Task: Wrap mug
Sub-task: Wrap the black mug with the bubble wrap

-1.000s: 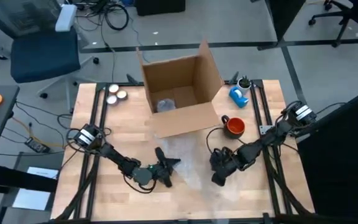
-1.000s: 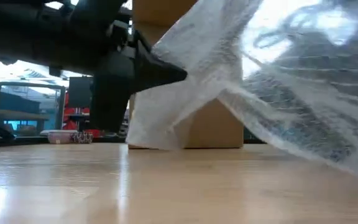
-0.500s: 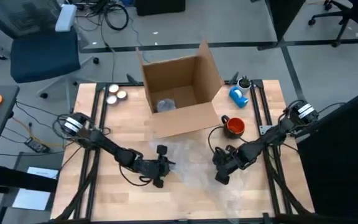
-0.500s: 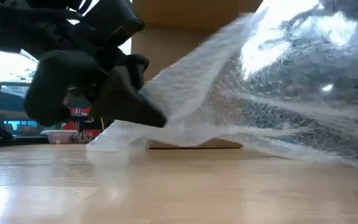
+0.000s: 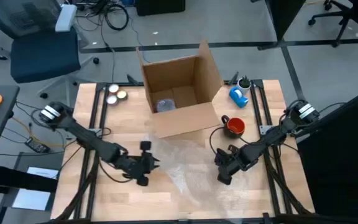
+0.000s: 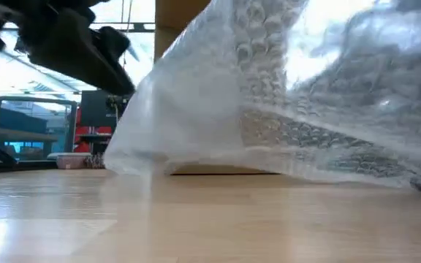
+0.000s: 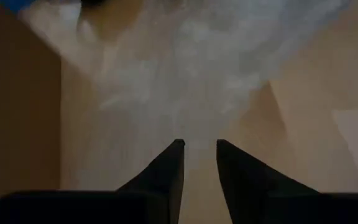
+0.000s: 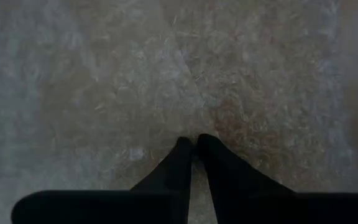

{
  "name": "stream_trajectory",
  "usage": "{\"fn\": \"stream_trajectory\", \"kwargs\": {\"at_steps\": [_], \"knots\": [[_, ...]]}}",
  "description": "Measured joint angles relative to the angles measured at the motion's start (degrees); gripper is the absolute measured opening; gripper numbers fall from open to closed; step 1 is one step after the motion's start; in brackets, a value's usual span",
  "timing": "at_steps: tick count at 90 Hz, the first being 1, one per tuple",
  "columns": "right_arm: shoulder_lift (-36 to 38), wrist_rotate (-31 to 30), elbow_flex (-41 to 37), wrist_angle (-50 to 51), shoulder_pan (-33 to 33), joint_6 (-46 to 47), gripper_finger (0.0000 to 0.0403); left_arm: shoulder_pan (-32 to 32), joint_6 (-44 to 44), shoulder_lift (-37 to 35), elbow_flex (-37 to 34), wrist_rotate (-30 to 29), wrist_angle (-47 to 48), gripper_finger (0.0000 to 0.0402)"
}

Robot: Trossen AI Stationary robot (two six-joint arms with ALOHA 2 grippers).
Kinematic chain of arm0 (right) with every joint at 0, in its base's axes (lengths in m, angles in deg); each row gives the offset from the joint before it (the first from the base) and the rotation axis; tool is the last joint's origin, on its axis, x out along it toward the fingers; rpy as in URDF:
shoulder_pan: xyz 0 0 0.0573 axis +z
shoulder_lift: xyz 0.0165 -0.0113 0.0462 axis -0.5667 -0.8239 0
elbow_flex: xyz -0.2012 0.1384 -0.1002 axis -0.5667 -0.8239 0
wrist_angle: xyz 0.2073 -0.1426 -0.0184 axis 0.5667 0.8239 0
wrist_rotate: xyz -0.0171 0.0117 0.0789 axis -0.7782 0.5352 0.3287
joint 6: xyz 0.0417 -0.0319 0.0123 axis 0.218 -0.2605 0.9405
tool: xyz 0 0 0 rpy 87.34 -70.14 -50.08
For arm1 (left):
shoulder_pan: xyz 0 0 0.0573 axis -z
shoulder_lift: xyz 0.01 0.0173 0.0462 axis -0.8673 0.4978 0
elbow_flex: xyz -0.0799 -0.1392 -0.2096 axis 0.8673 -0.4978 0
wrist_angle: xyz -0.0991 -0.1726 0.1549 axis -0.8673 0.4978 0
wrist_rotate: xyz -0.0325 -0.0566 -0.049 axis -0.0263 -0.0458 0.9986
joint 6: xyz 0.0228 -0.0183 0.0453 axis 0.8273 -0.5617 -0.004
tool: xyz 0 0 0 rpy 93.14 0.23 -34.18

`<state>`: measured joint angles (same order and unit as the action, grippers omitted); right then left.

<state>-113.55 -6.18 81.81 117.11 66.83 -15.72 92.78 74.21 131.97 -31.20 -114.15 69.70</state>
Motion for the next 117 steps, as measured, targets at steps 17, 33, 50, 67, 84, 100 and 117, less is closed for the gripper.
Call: {"fn": "stream_trajectory", "kwargs": {"at_steps": [17, 33, 50, 67, 84, 100, 117], "knots": [[0.0, -3.5, -0.1, 0.7, 0.1, 0.7, 0.0020, 3.6, -10.1, -0.9, 0.0, -3.1, 4.7, 0.0078], [-0.3, -8.9, -0.4, -0.5, 0.0, 2.3, 0.0020, 4.1, -5.0, 2.6, 0.0, -6.8, -14.0, 0.0078], [-0.4, -14.5, -0.5, -2.8, 0.3, 7.0, 0.0020, 0.4, 4.8, 13.3, 0.2, -3.6, -41.1, 0.0078], [-0.4, -14.8, -0.5, -3.0, 1.2, 8.3, 0.0020, -3.5, 6.1, 26.1, 11.8, 1.9, -30.7, 0.0078], [-0.4, -14.7, -0.4, -3.2, 1.4, 8.9, 0.0020, -4.8, 5.1, 33.8, 27.7, 1.3, -0.3, 0.0078], [-0.3, -14.5, -0.4, -3.3, 1.9, 9.2, 0.0020, -4.6, -2.5, 34.6, 33.5, -1.5, 19.1, 0.0078], [-0.5, -14.6, -0.3, -3.3, 3.1, 9.3, 0.0020, -1.0, -21.9, 34.3, 33.8, 2.8, 40.5, 0.0078]]}}
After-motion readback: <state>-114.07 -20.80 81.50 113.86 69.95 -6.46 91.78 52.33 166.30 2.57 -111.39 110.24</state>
